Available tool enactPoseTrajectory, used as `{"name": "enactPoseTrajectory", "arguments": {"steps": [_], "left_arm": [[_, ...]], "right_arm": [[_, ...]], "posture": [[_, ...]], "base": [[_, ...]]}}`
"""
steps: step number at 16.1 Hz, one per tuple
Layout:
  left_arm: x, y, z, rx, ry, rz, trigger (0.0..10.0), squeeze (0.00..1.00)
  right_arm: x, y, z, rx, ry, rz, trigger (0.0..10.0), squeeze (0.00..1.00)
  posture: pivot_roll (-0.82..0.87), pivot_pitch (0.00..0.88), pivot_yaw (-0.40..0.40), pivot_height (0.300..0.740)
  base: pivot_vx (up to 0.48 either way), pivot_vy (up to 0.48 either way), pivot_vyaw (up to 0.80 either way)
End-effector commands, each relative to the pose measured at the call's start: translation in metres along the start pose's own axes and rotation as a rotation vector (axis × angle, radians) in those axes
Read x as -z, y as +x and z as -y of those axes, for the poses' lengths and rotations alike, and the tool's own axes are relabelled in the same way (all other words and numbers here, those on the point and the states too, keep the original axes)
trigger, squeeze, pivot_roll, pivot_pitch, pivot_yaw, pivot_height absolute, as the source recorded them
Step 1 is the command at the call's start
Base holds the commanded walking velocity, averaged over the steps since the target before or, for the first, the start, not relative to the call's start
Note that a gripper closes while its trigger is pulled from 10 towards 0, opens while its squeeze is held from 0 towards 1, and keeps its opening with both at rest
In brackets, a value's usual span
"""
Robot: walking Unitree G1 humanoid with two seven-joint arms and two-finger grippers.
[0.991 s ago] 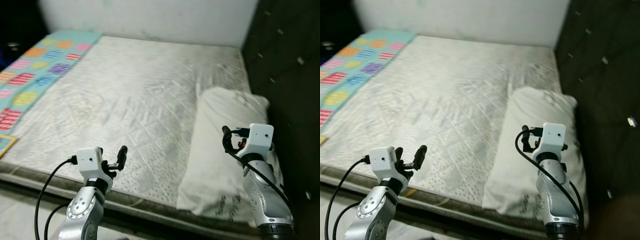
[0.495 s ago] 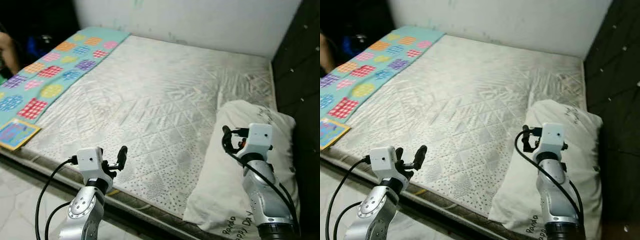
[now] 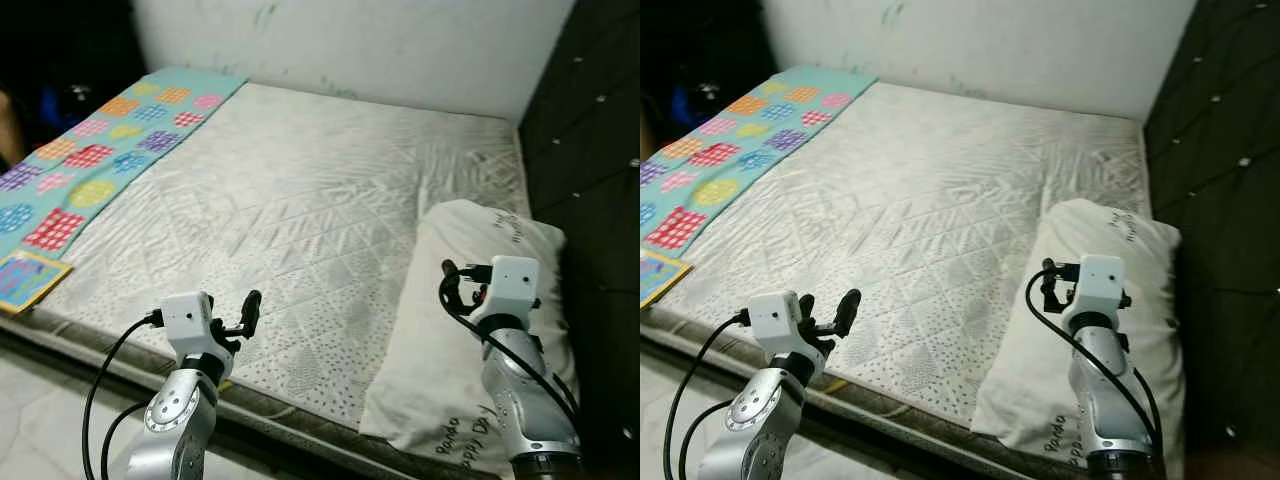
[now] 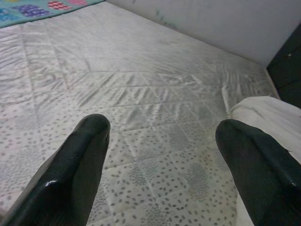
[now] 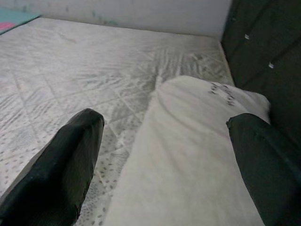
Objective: Clean up the room
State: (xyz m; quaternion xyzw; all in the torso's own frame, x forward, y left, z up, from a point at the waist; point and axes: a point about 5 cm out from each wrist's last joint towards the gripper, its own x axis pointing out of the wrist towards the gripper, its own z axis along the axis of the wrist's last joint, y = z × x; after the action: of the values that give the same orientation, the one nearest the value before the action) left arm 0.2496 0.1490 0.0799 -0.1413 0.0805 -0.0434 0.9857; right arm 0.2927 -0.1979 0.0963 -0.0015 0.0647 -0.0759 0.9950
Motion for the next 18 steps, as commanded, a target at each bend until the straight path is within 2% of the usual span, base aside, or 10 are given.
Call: {"name": "enactPoseTrajectory", "arguments": {"steps": [1, 5, 9, 18], "left_arm": [[-0.0001, 0.0016, -0.0008, -0.003, 0.0, 0.001, 10.0, 0.0], [0.0017, 0.0025, 0.0007, 0.001, 0.001, 0.002, 10.0, 0.0], [0.0038, 0.0023, 0.0001, -0.013, -0.016, 0.0, 10.0, 0.0], [0.0049, 0.0088, 0.0022, -0.006, -0.017, 0.002, 10.0, 0.0]], "right_arm": [[0.0011, -0.0024, -0.0007, -0.008, 0.025, -0.012, 10.0, 0.0], [0.0036, -0.0065, -0.003, -0.037, 0.031, -0.023, 10.0, 0.0], [0.0025, -0.0054, -0.0001, -0.043, 0.029, -0.025, 10.0, 0.0], [0.0044, -0.003, -0.0004, -0.029, 0.04, -0.029, 10.0, 0.0]], "posture": [[-0.09, 0.0, 0.009, 0.74], [-0.09, 0.0, 0.001, 0.74], [-0.09, 0.0, -0.01, 0.74], [-0.1, 0.0, -0.01, 0.74]], "base": [[0.0, 0.0, 0.0], [0.0, 0.0, 0.0], [0.0, 0.0, -0.71], [0.0, 0.282, -0.06]]}}
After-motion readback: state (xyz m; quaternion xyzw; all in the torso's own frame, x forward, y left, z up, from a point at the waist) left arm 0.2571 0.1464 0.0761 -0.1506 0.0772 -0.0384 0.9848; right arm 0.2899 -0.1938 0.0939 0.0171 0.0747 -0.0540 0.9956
